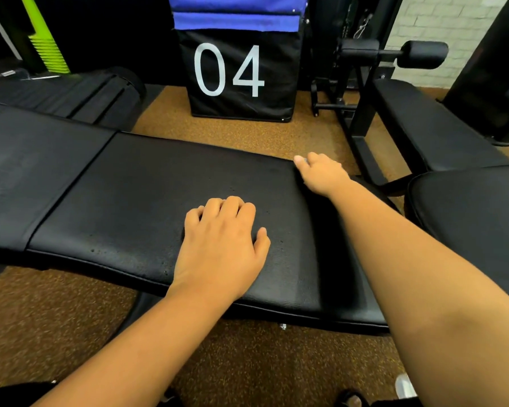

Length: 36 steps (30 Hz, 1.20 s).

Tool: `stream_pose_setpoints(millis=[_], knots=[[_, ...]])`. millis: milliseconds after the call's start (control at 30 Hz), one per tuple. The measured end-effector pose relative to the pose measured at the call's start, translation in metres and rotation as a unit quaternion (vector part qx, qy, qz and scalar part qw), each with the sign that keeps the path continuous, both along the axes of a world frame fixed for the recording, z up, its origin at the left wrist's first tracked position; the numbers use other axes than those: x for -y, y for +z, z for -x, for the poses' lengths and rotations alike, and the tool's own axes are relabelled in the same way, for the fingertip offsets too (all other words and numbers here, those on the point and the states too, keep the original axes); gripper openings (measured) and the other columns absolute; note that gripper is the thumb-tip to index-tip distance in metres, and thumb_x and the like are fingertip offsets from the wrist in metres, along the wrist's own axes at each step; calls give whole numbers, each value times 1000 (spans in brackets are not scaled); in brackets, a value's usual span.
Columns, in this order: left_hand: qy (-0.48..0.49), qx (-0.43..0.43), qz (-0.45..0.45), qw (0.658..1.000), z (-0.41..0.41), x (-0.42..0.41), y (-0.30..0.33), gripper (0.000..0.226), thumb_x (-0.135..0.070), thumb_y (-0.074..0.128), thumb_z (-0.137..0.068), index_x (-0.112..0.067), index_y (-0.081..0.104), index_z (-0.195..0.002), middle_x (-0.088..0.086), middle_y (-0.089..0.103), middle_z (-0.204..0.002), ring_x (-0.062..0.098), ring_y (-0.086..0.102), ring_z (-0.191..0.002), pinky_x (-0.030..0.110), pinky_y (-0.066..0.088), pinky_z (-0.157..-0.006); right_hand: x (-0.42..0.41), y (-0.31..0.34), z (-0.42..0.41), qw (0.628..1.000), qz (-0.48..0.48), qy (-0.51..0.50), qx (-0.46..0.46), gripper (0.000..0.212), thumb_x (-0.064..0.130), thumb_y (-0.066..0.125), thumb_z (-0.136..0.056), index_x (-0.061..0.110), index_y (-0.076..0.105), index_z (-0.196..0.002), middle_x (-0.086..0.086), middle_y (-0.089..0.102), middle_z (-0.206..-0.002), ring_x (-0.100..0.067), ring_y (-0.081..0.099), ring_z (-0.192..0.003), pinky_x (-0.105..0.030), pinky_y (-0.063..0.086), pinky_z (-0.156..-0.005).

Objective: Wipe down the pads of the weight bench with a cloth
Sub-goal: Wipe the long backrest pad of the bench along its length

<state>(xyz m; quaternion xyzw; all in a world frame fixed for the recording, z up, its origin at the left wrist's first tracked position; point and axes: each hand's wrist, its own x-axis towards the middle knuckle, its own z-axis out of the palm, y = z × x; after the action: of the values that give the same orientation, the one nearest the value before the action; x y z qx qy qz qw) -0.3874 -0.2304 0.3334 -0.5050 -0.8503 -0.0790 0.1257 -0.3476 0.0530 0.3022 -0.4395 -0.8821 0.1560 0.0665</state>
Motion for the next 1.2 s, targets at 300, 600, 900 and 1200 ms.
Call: stream_pose_setpoints(millis=[300, 600, 900, 1200], knots=[[-1, -1, -7, 1000, -2, 2, -1, 41, -50, 30, -92, -25, 59, -108, -9, 58, -109, 19, 52, -104, 39, 40, -88, -12, -15, -61, 996, -4, 36, -79, 37, 36, 25, -102, 18, 57, -109, -11, 59, -119, -35, 49, -116, -49, 33, -100], [3, -12, 0, 1000, 0, 0, -2, 39, -50, 31, -92, -26, 56, -110, -9, 55, -112, 19, 50, -106, 40, 38, -90, -28, 3, -8, 992, 63, -82, 71, 70, 63, 18, -95, 17, 38, -144, -13, 38, -151, -41, 35, -137, -51, 27, -112], [2, -14, -4, 1000, -1, 0, 0, 40, -50, 31, -91, -26, 58, -107, -7, 58, -111, 20, 52, -104, 40, 39, -88, -2, 11, 26, 997, 67, 31, 10, 61, 60, 14, -97, 22, 53, -126, -9, 52, -138, -35, 45, -129, -54, 27, -110], [1, -16, -12, 1000, 2, -1, -2, 39, -50, 31, -90, -25, 56, -106, -7, 56, -109, 21, 51, -103, 40, 38, -88, -28, -3, -18, 993, 41, -97, 55, 61, 52, 13, -99, 18, 42, -141, -17, 40, -148, -40, 34, -136, -57, 15, -113]])
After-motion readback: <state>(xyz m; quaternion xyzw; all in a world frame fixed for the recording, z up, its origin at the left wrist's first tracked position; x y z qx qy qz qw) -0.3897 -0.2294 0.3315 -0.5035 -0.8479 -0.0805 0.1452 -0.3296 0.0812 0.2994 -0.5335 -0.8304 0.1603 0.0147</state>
